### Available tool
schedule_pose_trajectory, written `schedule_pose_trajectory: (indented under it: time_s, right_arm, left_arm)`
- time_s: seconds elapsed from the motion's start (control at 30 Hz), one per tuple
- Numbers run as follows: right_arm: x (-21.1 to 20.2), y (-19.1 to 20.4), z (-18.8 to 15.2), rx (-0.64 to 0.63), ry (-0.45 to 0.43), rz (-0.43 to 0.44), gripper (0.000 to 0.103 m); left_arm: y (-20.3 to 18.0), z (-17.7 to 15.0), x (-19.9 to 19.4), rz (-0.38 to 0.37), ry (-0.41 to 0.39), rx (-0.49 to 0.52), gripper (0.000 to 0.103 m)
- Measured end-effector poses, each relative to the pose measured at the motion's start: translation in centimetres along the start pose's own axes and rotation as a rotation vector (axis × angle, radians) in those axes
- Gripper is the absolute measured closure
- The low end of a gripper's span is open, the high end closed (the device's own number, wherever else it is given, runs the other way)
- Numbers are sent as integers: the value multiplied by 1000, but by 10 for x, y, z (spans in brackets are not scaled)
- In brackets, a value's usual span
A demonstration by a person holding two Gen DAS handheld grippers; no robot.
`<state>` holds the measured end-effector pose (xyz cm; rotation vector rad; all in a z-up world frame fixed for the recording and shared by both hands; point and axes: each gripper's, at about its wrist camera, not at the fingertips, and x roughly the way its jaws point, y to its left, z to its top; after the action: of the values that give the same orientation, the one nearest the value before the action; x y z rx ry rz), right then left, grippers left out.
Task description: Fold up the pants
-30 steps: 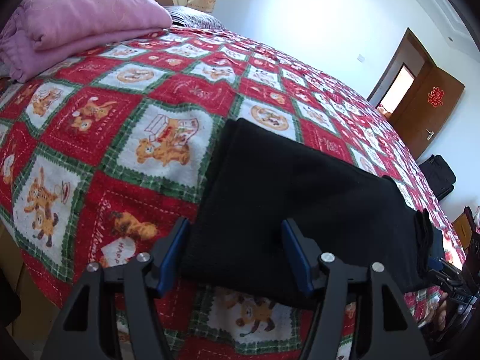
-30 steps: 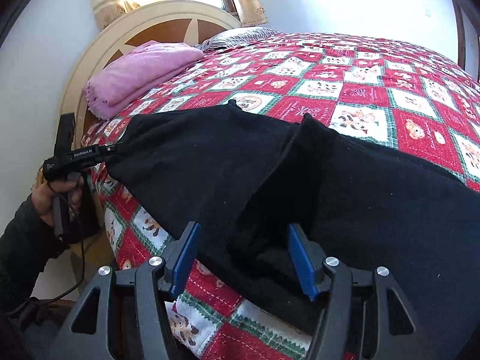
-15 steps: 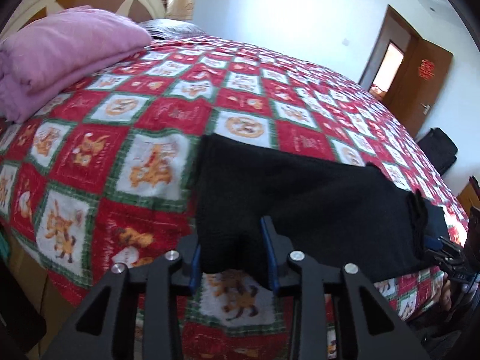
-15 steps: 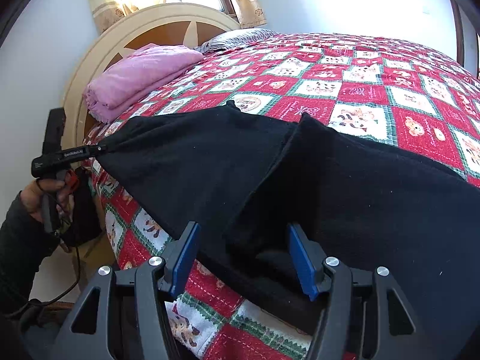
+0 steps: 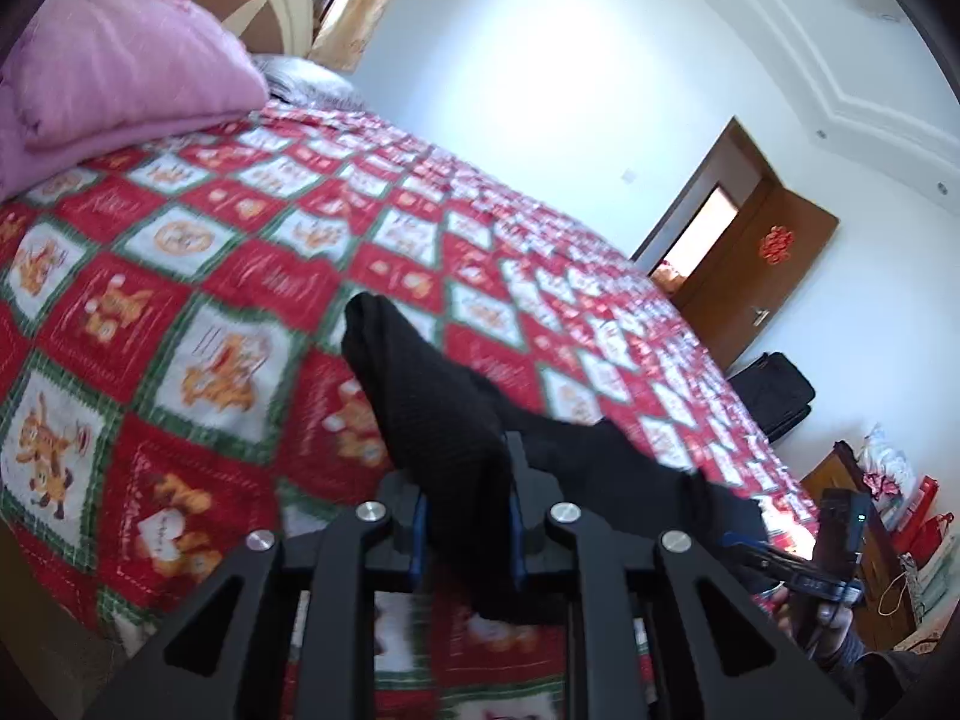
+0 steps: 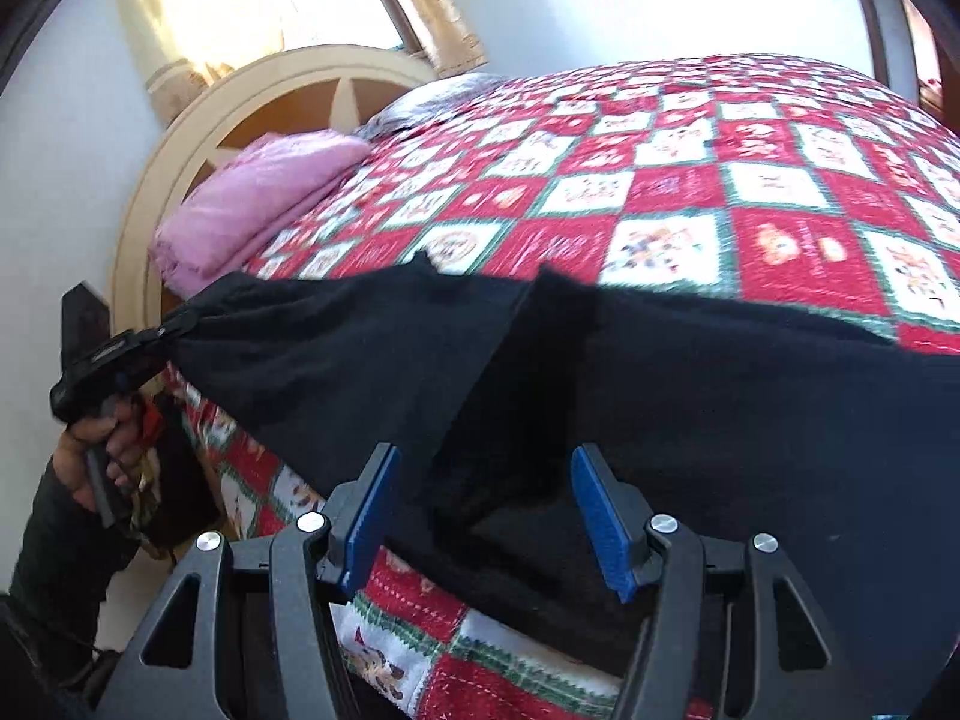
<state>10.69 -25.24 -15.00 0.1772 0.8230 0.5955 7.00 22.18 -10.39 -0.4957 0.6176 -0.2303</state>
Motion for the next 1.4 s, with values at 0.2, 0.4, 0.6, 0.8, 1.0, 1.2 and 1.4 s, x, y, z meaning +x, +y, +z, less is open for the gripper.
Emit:
schedule_pose_trajectory:
  time_s: [0.2, 0.4, 0.6, 0.8, 1.0, 1.2, 1.4]
  right_arm:
    - [-29, -17, 11, 68, -47, -39, 42]
    - [-57, -39, 13, 112, -64, -95, 42]
    - [-84, -65, 7, 149, -89, -137, 42]
    - [-101, -102, -2, 243, -101, -178, 42]
    - [-117, -135, -9, 312, -115, -216, 42]
    - [-133, -158, -16, 338, -136, -241, 42]
    - [-136, -180, -19, 402, -157, -241, 42]
  left_arm:
    - [-44, 12, -14, -78, -57, 68, 83]
    - [-93, 19, -16, -182, -82, 131, 83]
    - [-153, 26, 3, -290, -79, 223, 83]
    - [-214, 25, 36, -400, -4, 325, 83]
    - [-275, 4, 70, -472, 109, 424, 83]
    - [-319, -35, 114, -482, 250, 507, 83]
    - [-350, -86, 152, -438, 375, 601, 83]
